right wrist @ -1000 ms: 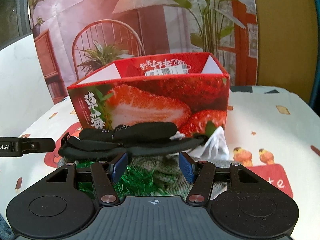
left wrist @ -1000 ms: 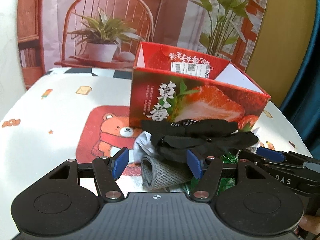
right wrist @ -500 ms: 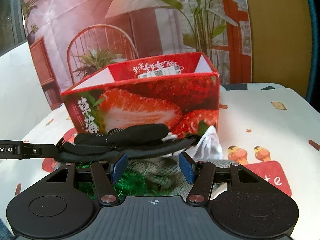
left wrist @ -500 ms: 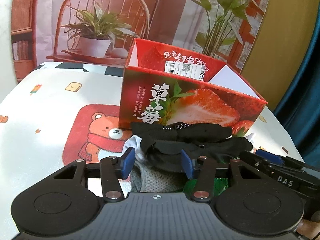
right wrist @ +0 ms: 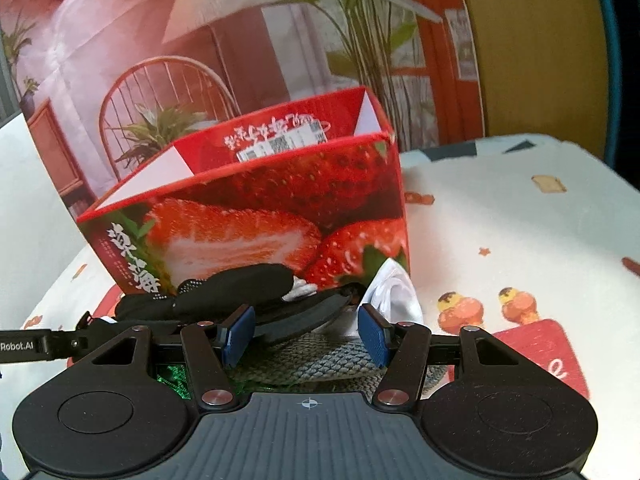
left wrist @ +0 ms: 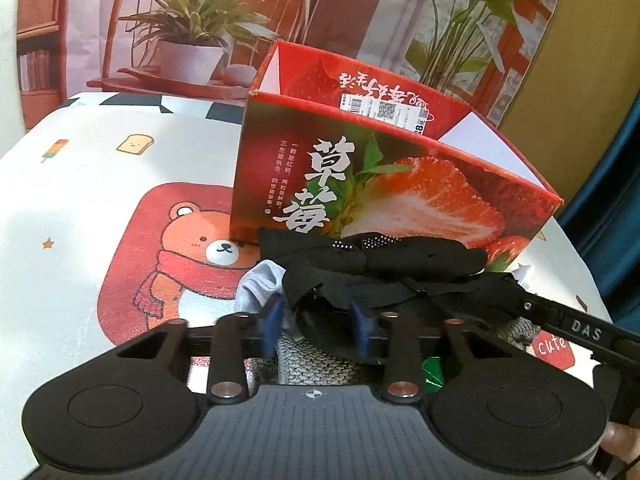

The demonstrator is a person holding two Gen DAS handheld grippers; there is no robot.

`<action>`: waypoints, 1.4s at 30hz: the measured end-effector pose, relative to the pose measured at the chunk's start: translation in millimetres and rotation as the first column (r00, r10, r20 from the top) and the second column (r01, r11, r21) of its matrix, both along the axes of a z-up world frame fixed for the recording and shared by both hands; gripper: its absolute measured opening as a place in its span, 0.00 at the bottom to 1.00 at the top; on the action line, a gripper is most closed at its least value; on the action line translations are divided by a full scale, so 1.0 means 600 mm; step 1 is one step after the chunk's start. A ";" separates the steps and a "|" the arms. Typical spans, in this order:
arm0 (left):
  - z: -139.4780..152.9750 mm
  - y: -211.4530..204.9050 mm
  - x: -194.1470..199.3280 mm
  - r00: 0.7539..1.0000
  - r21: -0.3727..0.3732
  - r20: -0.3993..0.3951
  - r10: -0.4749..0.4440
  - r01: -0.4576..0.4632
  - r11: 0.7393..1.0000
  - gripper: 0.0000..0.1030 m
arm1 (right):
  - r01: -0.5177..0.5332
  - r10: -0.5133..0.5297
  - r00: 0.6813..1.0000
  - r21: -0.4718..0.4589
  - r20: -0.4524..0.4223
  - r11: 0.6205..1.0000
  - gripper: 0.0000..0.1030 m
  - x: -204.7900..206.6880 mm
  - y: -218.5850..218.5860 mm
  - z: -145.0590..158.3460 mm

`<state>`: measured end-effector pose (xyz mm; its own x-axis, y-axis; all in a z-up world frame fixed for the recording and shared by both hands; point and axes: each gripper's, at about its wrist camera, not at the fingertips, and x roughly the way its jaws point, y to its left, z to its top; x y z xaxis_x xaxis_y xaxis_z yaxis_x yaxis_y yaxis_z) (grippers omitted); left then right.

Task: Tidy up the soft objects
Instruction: 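Close both grippers on the black fabric and lift it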

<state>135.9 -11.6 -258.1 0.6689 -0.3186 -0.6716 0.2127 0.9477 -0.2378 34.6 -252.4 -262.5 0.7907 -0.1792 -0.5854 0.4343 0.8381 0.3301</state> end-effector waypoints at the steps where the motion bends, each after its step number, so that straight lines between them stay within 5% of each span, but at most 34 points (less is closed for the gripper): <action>1: -0.001 0.002 0.001 1.000 -0.005 -0.002 0.000 0.000 1.000 0.28 | 0.001 -0.001 1.000 0.016 -0.002 1.000 0.53 0.004 -0.003 -0.004; 8: -0.004 0.011 0.000 1.000 -0.027 0.008 -0.001 0.001 1.000 0.17 | 0.011 -0.011 1.000 0.069 0.012 0.998 0.40 0.023 -0.023 -0.008; 12: 0.003 0.012 -0.005 1.000 -0.031 0.031 -0.006 0.007 0.999 0.14 | 0.024 -0.025 1.000 0.115 0.008 0.993 0.20 0.027 -0.035 -0.012; 16: 0.017 0.011 -0.016 0.998 -0.034 0.065 -0.014 0.016 0.999 0.12 | 0.024 -0.026 1.000 0.098 0.018 0.995 0.14 0.019 -0.032 -0.006; 32: 0.113 0.022 -0.060 0.967 -0.043 0.253 0.015 -0.004 0.999 0.12 | -0.028 0.036 0.987 -0.052 0.156 0.998 0.11 -0.010 0.006 0.112; 42: 0.171 0.009 -0.028 0.939 -0.010 0.342 0.023 -0.021 1.000 0.12 | -0.050 0.075 0.978 -0.133 0.193 0.990 0.12 0.020 0.003 0.180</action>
<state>118.8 -6.5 -155.8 0.8648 -0.3045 -0.3992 0.2611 0.9519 -0.1603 46.8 -250.5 -154.6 0.8999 -0.1887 -0.3931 0.3172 0.9018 0.2934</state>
